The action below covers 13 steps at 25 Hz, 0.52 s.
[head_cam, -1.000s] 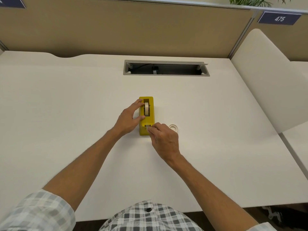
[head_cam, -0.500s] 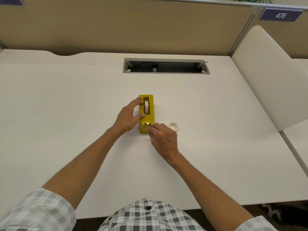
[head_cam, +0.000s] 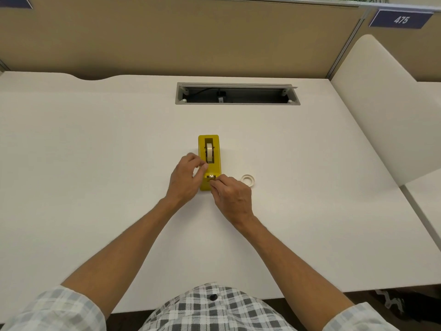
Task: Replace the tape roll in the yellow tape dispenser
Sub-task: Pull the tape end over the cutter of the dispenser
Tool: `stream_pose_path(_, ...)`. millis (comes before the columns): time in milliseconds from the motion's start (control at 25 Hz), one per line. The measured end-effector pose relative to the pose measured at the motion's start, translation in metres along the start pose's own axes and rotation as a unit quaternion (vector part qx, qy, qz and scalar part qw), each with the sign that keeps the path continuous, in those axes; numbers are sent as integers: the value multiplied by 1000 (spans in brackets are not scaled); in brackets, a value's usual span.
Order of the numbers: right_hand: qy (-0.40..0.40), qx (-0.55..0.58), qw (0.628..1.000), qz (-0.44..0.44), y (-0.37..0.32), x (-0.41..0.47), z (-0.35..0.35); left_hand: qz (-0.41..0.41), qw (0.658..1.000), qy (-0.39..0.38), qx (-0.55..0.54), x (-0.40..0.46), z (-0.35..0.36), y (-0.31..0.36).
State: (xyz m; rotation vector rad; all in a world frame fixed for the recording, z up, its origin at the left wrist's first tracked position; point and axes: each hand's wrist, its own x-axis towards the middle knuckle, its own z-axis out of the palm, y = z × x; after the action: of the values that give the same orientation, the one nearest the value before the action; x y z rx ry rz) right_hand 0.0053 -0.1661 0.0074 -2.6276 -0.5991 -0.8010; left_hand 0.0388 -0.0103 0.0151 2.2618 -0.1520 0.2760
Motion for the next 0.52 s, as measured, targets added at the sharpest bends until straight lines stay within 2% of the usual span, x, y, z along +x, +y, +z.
stream_pose_path(520, 11, -16, 1000, -21, 5, -5, 6, -25, 998, -25, -54, -21, -2, 5)
